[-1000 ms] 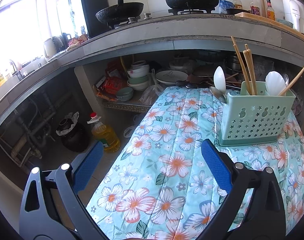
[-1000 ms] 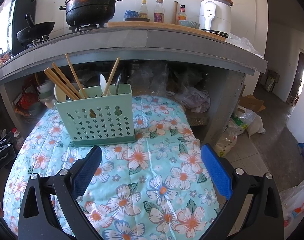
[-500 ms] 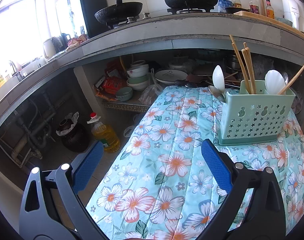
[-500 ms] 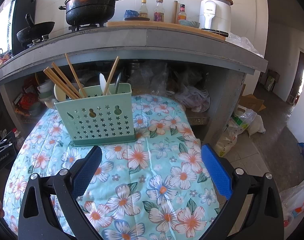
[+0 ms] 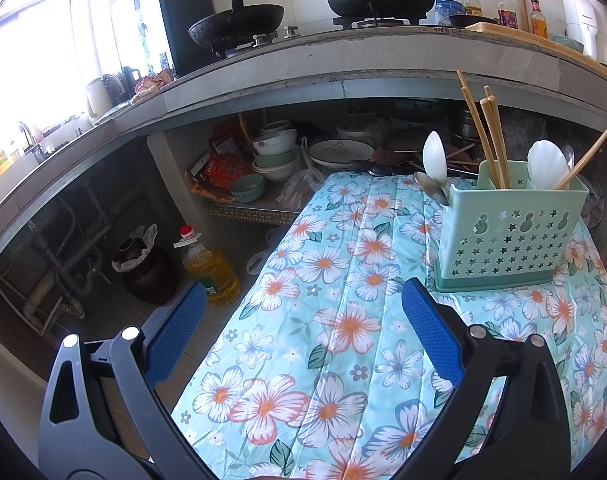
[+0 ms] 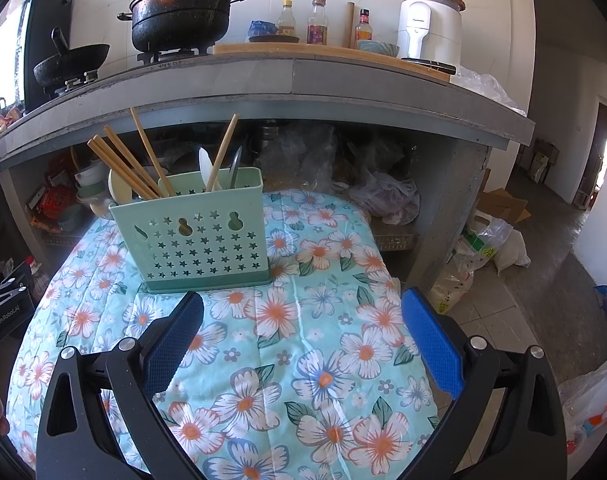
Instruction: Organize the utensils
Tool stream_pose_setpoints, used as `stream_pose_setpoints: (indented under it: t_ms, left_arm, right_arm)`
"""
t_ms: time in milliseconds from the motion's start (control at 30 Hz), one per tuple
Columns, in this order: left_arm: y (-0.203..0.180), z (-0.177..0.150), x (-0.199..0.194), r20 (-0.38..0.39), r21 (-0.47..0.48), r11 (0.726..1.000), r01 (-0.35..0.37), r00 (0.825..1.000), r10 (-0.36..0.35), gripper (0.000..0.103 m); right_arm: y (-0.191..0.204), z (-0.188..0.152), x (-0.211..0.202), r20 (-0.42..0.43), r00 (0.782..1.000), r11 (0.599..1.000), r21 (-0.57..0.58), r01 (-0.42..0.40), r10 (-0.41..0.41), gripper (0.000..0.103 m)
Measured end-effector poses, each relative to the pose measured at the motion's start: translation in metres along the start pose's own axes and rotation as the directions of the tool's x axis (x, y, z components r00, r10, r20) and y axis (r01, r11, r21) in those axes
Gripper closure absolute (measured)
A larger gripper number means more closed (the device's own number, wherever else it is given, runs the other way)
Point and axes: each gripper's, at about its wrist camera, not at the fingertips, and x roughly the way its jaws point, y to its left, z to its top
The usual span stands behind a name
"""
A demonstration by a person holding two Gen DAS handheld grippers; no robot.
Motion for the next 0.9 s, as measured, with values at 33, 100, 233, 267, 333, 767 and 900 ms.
stream_pose_setpoints:
  t_ms: [33, 100, 233, 267, 333, 767, 900]
  left_arm:
    - [-0.0004, 0.0001, 0.0001, 0.000, 0.000, 1.000, 0.000, 1.000, 0.000, 0.009]
    - [-0.0002, 0.0000, 0.0001, 0.000, 0.001, 1.000, -0.001, 1.000, 0.001, 0.009]
    - [0.0001, 0.0002, 0.0001, -0.001, -0.001, 1.000, -0.001, 1.000, 0.001, 0.009]
    - [0.0002, 0.0002, 0.0000, -0.001, -0.001, 1.000, -0.001, 1.000, 0.001, 0.009]
    - [0.0001, 0.0003, 0.0001, 0.000, 0.000, 1.000, -0.001, 1.000, 0.001, 0.009]
    - [0.0001, 0.0013, 0.0006, 0.000, 0.001, 1.000, -0.001, 1.000, 0.001, 0.009]
    - [0.0000, 0.0014, 0.0006, 0.000, 0.002, 1.000, 0.000, 1.000, 0.000, 0.009]
  right_arm:
    - [-0.0003, 0.0003, 0.0002, 0.000, 1.000, 1.000, 0.000, 0.001, -0.001, 0.007]
    - [-0.0001, 0.0001, 0.0000, -0.001, 1.000, 1.000, 0.000, 0.000, 0.000, 0.007]
    - [-0.0003, 0.0006, 0.0000, 0.001, 1.000, 1.000, -0.002, 0.001, -0.001, 0.007]
    - [-0.0002, 0.0004, -0.0003, 0.001, 1.000, 1.000, -0.002, 0.001, -0.001, 0.007]
    - [0.0001, 0.0006, -0.0003, 0.001, 1.000, 1.000, -0.002, 0.003, -0.003, 0.007]
    - [0.0011, 0.0016, -0.0008, 0.002, 1.000, 1.000, -0.003, 0.001, -0.001, 0.007]
    - [0.0017, 0.0019, -0.0010, 0.000, 1.000, 1.000, -0.003, -0.001, 0.001, 0.007]
